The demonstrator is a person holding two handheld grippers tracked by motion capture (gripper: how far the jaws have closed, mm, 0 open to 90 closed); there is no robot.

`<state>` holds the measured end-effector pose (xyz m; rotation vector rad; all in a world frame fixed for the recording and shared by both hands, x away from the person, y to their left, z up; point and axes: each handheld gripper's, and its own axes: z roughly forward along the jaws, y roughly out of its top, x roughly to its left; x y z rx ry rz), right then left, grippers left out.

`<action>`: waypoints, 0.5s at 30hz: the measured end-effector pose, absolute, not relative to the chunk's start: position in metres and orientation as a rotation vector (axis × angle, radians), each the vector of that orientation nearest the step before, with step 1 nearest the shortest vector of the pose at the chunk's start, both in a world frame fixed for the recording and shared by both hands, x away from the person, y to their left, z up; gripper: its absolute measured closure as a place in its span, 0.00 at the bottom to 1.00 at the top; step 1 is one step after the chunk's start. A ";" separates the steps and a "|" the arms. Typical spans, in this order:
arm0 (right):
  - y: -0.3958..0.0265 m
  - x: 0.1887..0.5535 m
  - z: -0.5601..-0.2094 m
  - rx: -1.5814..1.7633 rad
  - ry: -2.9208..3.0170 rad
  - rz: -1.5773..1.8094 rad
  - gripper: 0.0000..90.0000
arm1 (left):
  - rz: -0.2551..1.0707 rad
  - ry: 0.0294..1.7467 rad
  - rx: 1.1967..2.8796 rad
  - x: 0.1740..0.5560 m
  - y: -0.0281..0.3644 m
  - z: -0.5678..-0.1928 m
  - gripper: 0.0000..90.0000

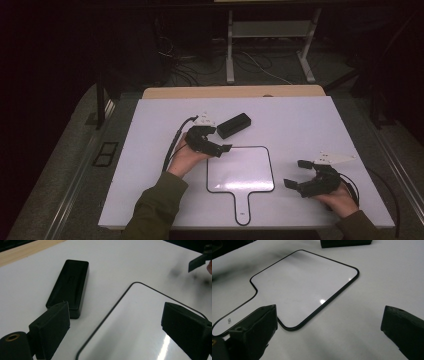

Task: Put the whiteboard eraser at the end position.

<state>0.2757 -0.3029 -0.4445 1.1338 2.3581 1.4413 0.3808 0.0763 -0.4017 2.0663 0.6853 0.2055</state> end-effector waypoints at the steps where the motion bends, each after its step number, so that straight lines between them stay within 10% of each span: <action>1: -0.303 0.276 -0.444 1.134 2.356 1.443 0.00 | 0.207 0.683 2.064 0.378 0.078 -0.402 0.07; 15: -0.304 0.275 -0.444 1.136 2.350 1.442 0.00 | 0.233 0.658 2.060 0.346 0.088 -0.404 0.00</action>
